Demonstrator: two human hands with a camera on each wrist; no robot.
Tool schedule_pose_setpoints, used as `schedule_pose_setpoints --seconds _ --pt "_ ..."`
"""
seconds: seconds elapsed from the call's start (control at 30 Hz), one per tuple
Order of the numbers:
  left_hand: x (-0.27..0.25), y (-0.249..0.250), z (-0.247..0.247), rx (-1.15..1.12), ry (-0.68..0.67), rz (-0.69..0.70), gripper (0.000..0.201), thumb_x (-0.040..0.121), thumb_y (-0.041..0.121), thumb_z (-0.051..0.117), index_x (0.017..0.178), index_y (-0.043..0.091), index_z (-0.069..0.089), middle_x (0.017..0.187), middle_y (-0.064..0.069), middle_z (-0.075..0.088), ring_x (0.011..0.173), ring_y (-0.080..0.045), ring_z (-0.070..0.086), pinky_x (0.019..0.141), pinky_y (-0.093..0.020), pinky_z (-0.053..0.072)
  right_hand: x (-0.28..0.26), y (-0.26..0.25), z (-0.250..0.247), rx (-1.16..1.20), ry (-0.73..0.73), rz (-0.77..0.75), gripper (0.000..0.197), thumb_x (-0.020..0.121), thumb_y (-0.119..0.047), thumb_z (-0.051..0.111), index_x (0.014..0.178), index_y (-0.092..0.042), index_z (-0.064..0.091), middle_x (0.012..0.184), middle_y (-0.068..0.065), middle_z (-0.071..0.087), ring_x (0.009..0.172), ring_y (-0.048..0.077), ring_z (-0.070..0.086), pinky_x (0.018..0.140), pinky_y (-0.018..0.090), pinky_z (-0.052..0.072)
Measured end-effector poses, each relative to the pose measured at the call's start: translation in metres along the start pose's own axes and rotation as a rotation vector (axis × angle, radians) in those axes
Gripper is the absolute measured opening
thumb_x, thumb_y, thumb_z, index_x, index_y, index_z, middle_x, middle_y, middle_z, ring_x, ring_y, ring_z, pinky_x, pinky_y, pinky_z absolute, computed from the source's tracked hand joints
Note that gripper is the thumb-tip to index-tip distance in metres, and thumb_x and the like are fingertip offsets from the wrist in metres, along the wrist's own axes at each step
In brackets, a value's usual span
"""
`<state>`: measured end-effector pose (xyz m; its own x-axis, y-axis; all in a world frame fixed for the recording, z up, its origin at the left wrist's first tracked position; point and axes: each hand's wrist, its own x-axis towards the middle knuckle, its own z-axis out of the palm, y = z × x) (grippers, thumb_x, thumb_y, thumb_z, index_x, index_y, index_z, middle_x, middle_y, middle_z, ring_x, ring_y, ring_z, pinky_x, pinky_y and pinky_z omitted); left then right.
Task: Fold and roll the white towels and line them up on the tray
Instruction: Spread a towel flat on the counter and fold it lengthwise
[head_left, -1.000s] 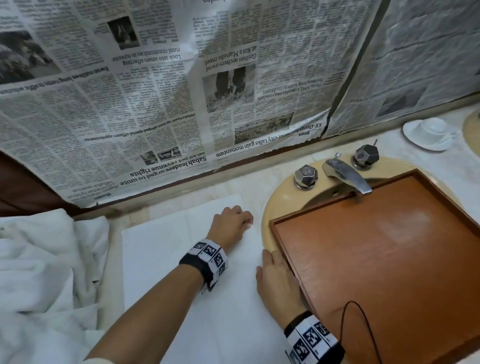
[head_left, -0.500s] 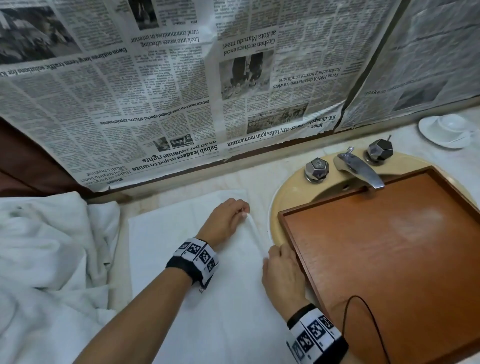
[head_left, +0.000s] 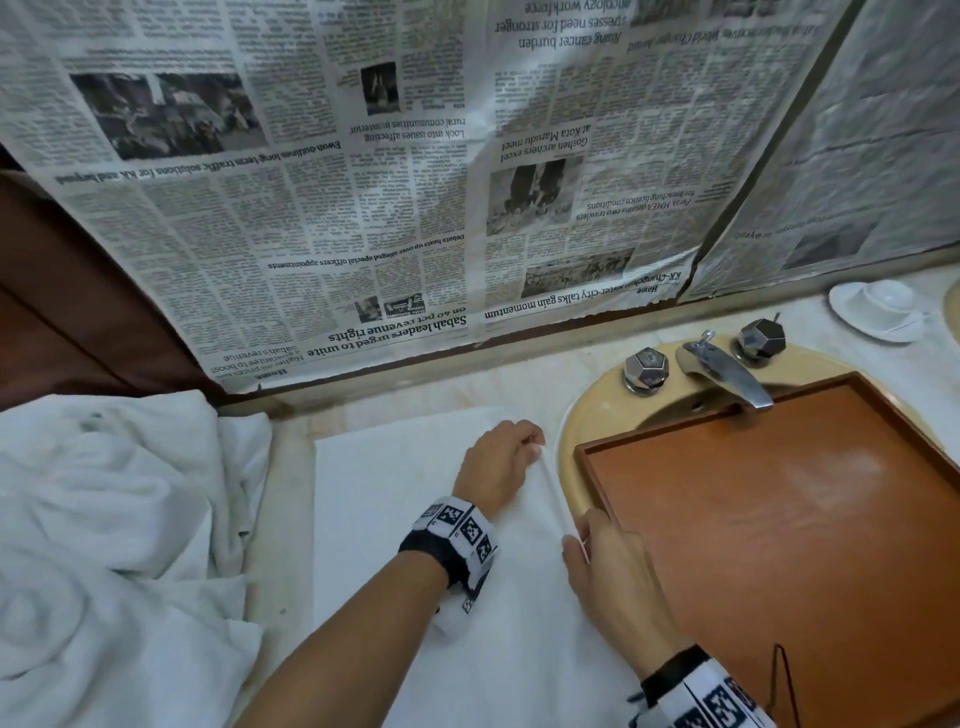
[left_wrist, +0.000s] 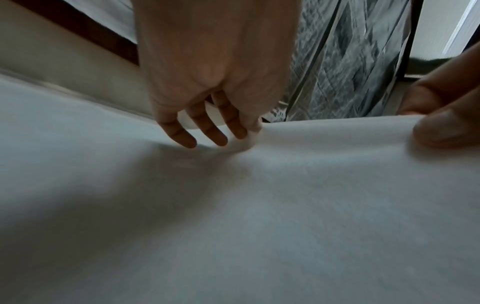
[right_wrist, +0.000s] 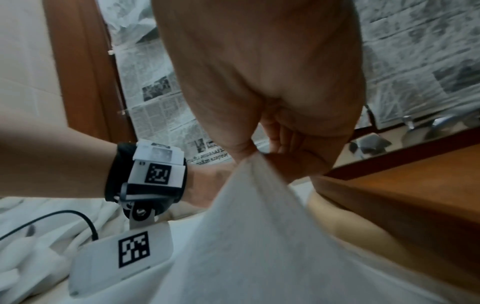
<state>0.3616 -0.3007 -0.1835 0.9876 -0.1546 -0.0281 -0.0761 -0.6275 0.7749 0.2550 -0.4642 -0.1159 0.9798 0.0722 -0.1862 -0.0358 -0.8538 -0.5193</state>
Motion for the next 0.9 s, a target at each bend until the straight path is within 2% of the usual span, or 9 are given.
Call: schedule_pose_setpoints --seconds 0.1,0.17,0.3,0.4,0.5,0.6,0.73,0.8,0.9 --pt "-0.019 -0.007 -0.028 -0.083 0.122 0.036 0.011 0.099 0.020 0.055 0.099 0.025 0.064 0.098 0.004 0.065 0.089 -0.014 0.060 0.087 -0.036 0.049 -0.008 -0.021 -0.002 -0.034 -0.007 -0.076 0.013 0.098 -0.025 0.053 0.089 -0.016 0.052 0.069 -0.001 0.057 0.065 0.021 0.056 0.059 0.037 0.045" --pt "-0.037 -0.019 -0.055 -0.094 0.203 0.035 0.009 0.099 0.019 0.058 0.098 0.025 0.065 0.100 0.007 0.067 0.089 -0.009 0.060 0.084 -0.027 0.048 -0.011 -0.045 0.005 -0.045 -0.040 -0.135 0.012 0.100 -0.025 0.050 0.093 -0.015 0.050 0.075 0.000 0.060 0.071 0.023 0.059 0.059 0.034 0.038" --pt "-0.079 -0.054 -0.108 -0.080 0.338 0.008 0.007 0.097 0.017 0.062 0.097 0.023 0.067 0.098 0.014 0.069 0.089 -0.002 0.061 0.080 -0.013 0.043 -0.013 -0.101 0.032 -0.119 -0.144 -0.209 0.015 0.104 -0.024 0.041 0.112 -0.013 0.046 0.101 0.008 0.065 0.094 0.029 0.064 0.065 0.030 0.032" --pt "-0.110 -0.089 -0.134 -0.067 0.386 -0.116 0.011 0.096 0.015 0.064 0.094 0.026 0.067 0.095 0.016 0.069 0.087 0.001 0.061 0.075 -0.006 0.041 -0.016 -0.139 0.062 -0.193 -0.240 -0.291 0.021 0.104 -0.018 0.039 0.123 -0.009 0.043 0.111 0.015 0.063 0.099 0.034 0.062 0.067 0.031 0.031" --pt "-0.132 -0.120 -0.139 -0.068 0.360 -0.300 0.017 0.095 0.013 0.061 0.090 0.029 0.066 0.092 0.013 0.070 0.085 -0.002 0.063 0.074 -0.014 0.042 -0.019 -0.166 0.097 -0.236 -0.343 -0.334 0.023 0.103 -0.014 0.039 0.124 -0.005 0.043 0.112 0.020 0.060 0.098 0.037 0.060 0.063 0.035 0.032" --pt "-0.139 -0.133 -0.137 -0.036 0.427 -0.433 0.017 0.097 0.012 0.056 0.093 0.023 0.068 0.091 0.006 0.070 0.089 -0.014 0.064 0.078 -0.024 0.045 -0.022 -0.170 0.126 -0.239 -0.401 -0.324 0.018 0.101 -0.008 0.039 0.118 -0.005 0.046 0.110 0.020 0.061 0.081 0.031 0.051 0.048 0.032 0.022" --pt "-0.139 -0.125 -0.133 -0.063 0.474 -0.484 0.008 0.095 0.027 0.063 0.094 0.019 0.066 0.085 0.006 0.068 0.084 -0.012 0.064 0.072 -0.021 0.047 -0.023 -0.163 0.141 -0.235 -0.398 -0.309 0.017 0.101 -0.012 0.040 0.115 -0.006 0.047 0.105 0.018 0.061 0.075 0.028 0.042 0.047 0.030 0.017" --pt "-0.138 -0.121 -0.132 -0.097 0.463 -0.512 0.017 0.091 0.032 0.070 0.096 0.018 0.062 0.083 0.005 0.067 0.082 -0.011 0.064 0.073 -0.023 0.049 -0.025 -0.163 0.141 -0.222 -0.382 -0.351 0.016 0.101 -0.015 0.039 0.115 -0.007 0.046 0.102 0.017 0.062 0.073 0.028 0.043 0.047 0.031 0.018" --pt "-0.136 -0.122 -0.134 -0.099 0.451 -0.568 0.020 0.089 0.026 0.072 0.103 0.017 0.061 0.081 0.004 0.068 0.081 -0.009 0.062 0.065 -0.018 0.043 -0.033 -0.164 0.140 -0.208 -0.356 -0.397 0.015 0.101 -0.016 0.039 0.114 -0.010 0.044 0.096 0.014 0.062 0.069 0.029 0.043 0.046 0.032 0.018"
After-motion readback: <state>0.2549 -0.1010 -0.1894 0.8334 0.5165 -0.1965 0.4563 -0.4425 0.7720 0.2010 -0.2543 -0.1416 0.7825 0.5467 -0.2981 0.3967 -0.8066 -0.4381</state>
